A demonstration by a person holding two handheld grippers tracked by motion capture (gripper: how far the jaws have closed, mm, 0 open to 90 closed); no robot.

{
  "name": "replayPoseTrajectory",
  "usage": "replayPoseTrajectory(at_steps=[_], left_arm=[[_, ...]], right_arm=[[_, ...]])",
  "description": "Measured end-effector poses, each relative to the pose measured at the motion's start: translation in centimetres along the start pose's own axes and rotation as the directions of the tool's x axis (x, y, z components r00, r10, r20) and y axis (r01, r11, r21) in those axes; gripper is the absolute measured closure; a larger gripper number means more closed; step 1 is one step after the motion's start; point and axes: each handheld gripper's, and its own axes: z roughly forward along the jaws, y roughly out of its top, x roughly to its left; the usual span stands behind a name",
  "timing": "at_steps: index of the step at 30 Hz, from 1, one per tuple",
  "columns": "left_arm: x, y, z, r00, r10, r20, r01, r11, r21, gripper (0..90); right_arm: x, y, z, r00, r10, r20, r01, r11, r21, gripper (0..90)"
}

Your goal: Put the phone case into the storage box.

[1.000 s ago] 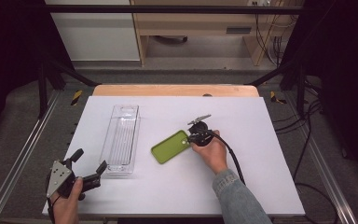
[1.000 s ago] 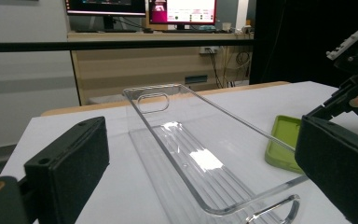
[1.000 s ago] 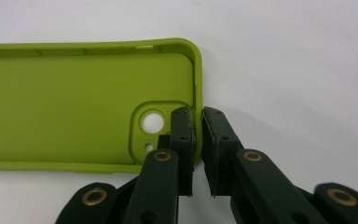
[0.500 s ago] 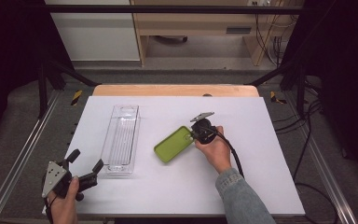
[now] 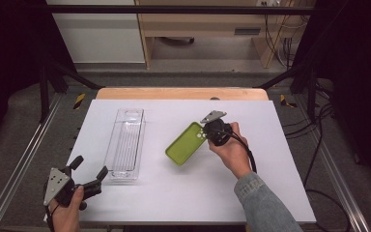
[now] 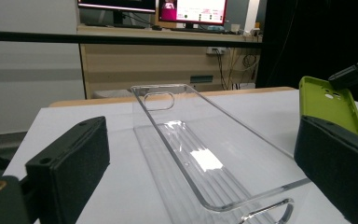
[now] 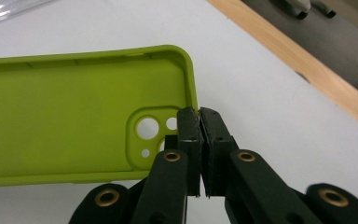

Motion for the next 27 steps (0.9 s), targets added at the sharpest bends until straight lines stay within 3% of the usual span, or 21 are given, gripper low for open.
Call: replayPoseTrajectory(at_steps=[10,14,20,27], left_arm=[[-0.9,1.2,0.0,1.0,0.002,0.006,-0.002,0.9998,0.018,2.1],[-1.9,3.1,0.6,0.9993,0.028,0.027,-0.029,0.9988,0.039,1.6],[-3.4,6.1,2.3,0.9941,0.081,0.072,-0.088,0.9915,0.096,1.5],[-4.4,8.2,4.5,0.9898,0.094,0.107,-0.109,0.9823,0.152,2.0]], right_arm=[[0.7,1.5,-1.8,0.9979,-0.037,0.053,0.04,0.997,-0.062,88.0],[1.0,1.8,-2.4,0.9956,-0.061,0.07,0.067,0.994,-0.084,88.0],[1.5,2.0,-3.3,0.9914,-0.092,0.093,0.103,0.987,-0.121,88.0],[2.1,2.1,-4.2,0.9863,-0.116,0.117,0.134,0.977,-0.163,88.0]])
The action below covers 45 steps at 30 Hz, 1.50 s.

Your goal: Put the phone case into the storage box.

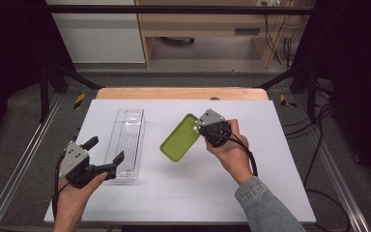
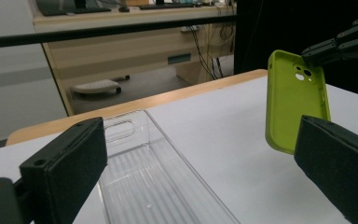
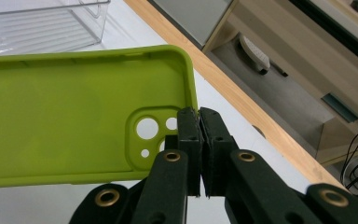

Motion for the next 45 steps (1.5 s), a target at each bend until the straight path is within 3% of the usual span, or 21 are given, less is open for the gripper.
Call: replayPoseTrajectory(at_steps=[9,27,36,41,45], left_arm=[[-1.3,1.8,2.3,0.9983,0.051,0.03,-0.052,0.9974,0.05,2.3],[-2.8,3.5,4.6,0.9951,0.063,0.075,-0.07,0.994,0.084,3.4],[-3.7,4.0,5.9,0.9913,0.091,0.095,-0.101,0.9887,0.11,4.9],[-4.1,4.1,6.6,0.9874,0.126,0.095,-0.138,0.9814,0.133,5.7],[-4.3,4.0,7.2,0.9869,0.119,0.109,-0.134,0.9803,0.145,6.7]], right_arm=[[0.5,0.3,-0.7,0.9997,-0.022,0.01,0.022,0.999,-0.046,88.0],[1.0,0.0,-1.5,0.9988,-0.042,0.023,0.044,0.996,-0.08,88.0],[1.2,-0.1,-1.8,0.9984,-0.044,0.035,0.048,0.995,-0.092,88.0],[1.3,-0.1,-1.9,0.998,-0.048,0.041,0.052,0.994,-0.1,88.0],[1.3,-0.1,-2.1,0.9979,-0.051,0.041,0.055,0.993,-0.105,88.0]])
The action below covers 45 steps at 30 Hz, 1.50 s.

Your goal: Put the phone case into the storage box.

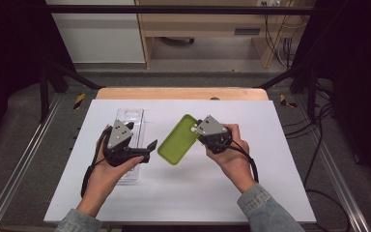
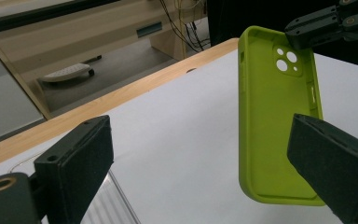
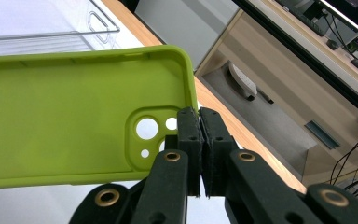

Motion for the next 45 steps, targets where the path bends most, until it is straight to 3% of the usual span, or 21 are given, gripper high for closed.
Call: replayPoseTrajectory(at_steps=[8,19,24,30,32,45], left_arm=[[-0.5,0.1,0.7,0.9989,-0.025,0.039,0.024,0.9996,0.014,11.9],[-1.2,1.0,2.0,0.9955,0.005,0.094,-0.011,0.9978,0.066,18.3],[-1.6,1.5,2.3,0.9904,0.027,0.135,-0.039,0.9953,0.088,27.5],[-1.8,1.9,2.5,0.9871,0.031,0.157,-0.047,0.9937,0.102,34.4],[-1.8,2.0,2.5,0.9851,0.03,0.169,-0.047,0.9936,0.102,41.2],[-1.2,1.3,3.0,0.9857,0.023,0.167,-0.048,0.9887,0.142,47.4]], right_arm=[[0.2,0.0,-0.2,0.9999,-0.011,0.003,0.011,1.0,-0.009,88.0],[0.8,0.1,-0.4,0.9995,-0.029,0.008,0.03,0.999,-0.027,88.1],[1.1,0.3,-0.7,0.9988,-0.048,0.011,0.049,0.998,-0.034,88.1],[1.6,0.5,-0.9,0.9979,-0.063,0.013,0.064,0.997,-0.041,88.1],[1.8,0.6,-1.0,0.9977,-0.067,0.01,0.067,0.997,-0.043,88.1],[3.3,0.6,-0.7,0.9948,-0.102,-0.005,0.101,0.993,-0.052,88.1]])
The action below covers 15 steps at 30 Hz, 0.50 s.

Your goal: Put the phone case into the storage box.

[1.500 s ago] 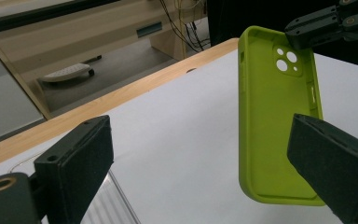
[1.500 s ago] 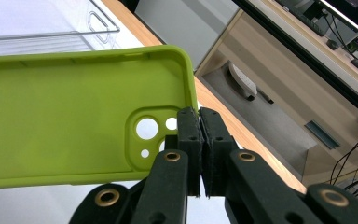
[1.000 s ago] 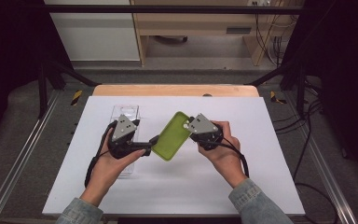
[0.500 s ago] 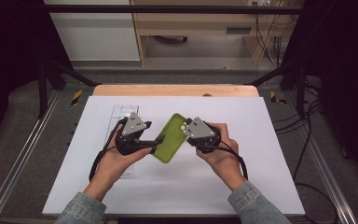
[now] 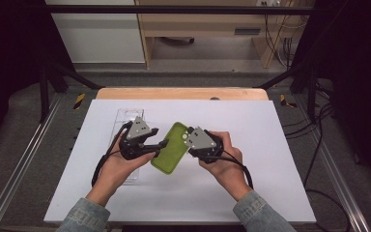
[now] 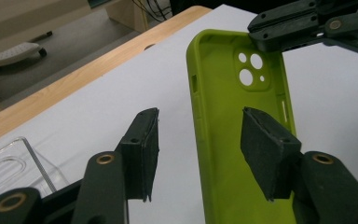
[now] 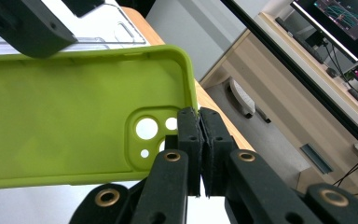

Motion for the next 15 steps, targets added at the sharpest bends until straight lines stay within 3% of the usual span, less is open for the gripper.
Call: replayPoseTrajectory(at_steps=[15], left_arm=[[-0.4,0.2,1.4,0.9982,-0.02,0.056,0.018,0.9993,0.034,60.4]], right_arm=[[1.0,0.0,-0.3,0.9988,-0.048,0.012,0.048,0.999,-0.009,88.1]])
